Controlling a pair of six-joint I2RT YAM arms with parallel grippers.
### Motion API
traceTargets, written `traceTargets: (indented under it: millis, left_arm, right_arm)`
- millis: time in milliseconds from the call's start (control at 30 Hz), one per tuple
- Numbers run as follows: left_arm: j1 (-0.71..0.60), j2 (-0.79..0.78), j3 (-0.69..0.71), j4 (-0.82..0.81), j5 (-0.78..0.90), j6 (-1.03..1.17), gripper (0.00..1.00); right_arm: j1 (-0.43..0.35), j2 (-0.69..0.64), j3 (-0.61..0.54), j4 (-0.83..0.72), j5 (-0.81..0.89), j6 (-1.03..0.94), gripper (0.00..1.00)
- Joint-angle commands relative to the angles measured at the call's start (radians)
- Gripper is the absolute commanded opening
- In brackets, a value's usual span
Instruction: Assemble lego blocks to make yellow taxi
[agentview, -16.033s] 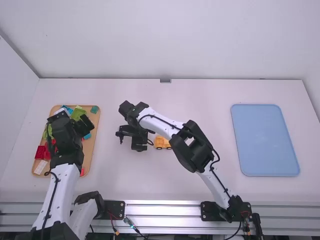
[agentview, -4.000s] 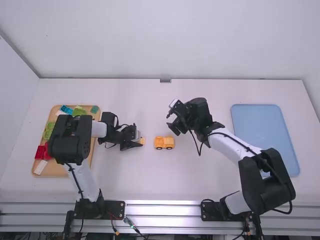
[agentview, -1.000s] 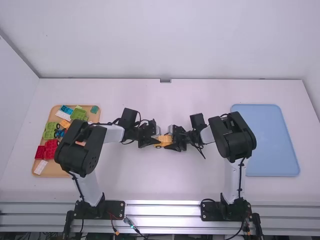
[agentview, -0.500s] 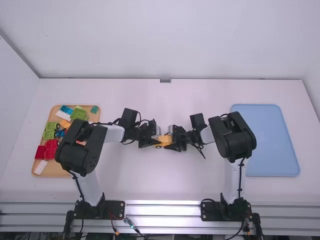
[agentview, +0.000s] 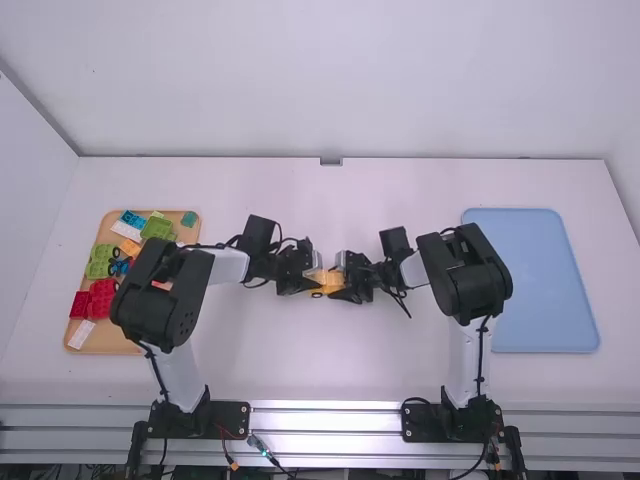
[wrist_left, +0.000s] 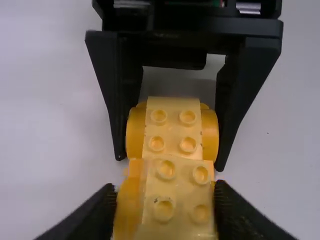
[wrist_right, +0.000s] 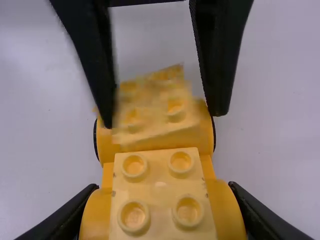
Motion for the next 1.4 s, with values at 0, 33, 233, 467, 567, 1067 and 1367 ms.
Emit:
traceTargets:
  millis: [0, 33, 233, 467, 567, 1067, 1367]
  left_arm:
    - [0.001, 0.021, 0.0, -0.015, 0.019, -0.001, 0.33]
    - [-0.001, 0.021, 0.0, -0.015, 0.019, -0.002, 0.31]
    - [-0.003, 0.021, 0.0, -0.019, 0.019, -0.055, 0.3]
    - [-0.003, 0.021, 0.0, -0.046, 0.019, -0.072, 0.32]
    - [-0.003, 0.021, 0.0, -0.046, 0.015, -0.072, 0.37]
    - [0.016, -0.047, 0.07, -0.135, 0.063, -0.068, 0.86]
    - [0.016, -0.076, 0.077, -0.167, 0.091, -0.072, 0.02]
  right_arm:
    - [0.005, 0.016, 0.007, -0.008, 0.032, 0.017, 0.43]
    - [0.005, 0.016, 0.007, -0.008, 0.032, 0.017, 0.43]
    - [0.005, 0.016, 0.007, -0.008, 0.032, 0.016, 0.43]
    - [0.005, 0.016, 0.007, -0.007, 0.032, 0.016, 0.42]
    - [0.005, 0.016, 0.007, -0.008, 0.032, 0.016, 0.42]
    - [0.005, 0.016, 0.007, -0.008, 0.032, 0.017, 0.43]
    - [0.005, 0.016, 0.007, -0.008, 0.032, 0.017, 0.43]
